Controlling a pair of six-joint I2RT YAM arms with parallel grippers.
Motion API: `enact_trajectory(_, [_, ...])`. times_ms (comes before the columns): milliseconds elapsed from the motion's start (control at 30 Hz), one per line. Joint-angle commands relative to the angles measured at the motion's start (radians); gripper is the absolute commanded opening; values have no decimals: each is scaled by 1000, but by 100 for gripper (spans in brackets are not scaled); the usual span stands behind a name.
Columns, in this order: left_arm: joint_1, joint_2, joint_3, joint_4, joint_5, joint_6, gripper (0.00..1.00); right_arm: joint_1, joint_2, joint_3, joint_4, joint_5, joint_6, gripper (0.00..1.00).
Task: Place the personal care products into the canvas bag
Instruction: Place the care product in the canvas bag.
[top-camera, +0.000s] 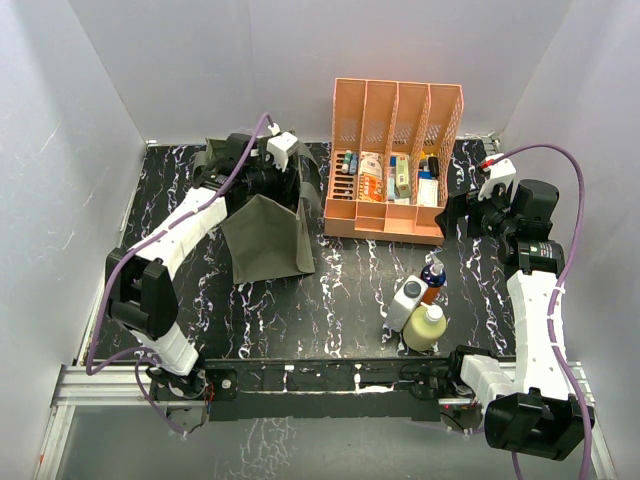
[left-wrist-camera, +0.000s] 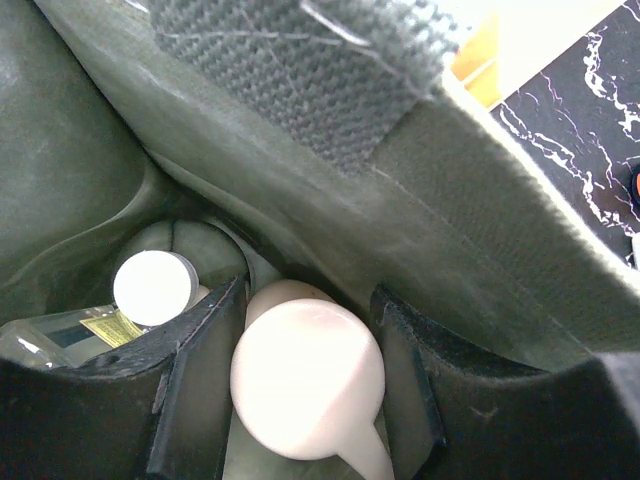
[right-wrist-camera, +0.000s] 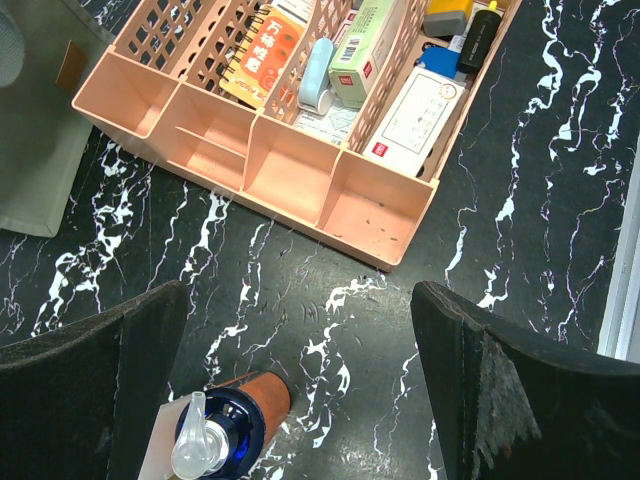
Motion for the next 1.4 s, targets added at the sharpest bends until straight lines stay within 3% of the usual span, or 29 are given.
enact_trajectory(0, [-4,-108,5,135,35,-49,0,-4,-23,3,50,-11,0,99])
enact_trajectory(500, [-4,-122,-94,195,32,-10,0,-4,-25,2,49,-10,-3,99])
enact_trajectory(767, [-4,-144,-85,168,32,24,31,-4,-9,29,25,-14,-18,99])
enact_trajectory(867, [-4,-156,-71,157,26,25,52,-4,-2,43,7,-19,-29,99])
enact_trajectory(967, [-4,-173,-65,149,17,26,65,-4,0,48,-2,-26,-34,99])
enact_trajectory(1167, [-4,-201,-58,123,-18,27,75,-4,4,51,-12,-36,-37,99])
enact_trajectory(1367, [-4,-264,-26,83,-147,40,79,-4,15,66,-19,-38,-37,99])
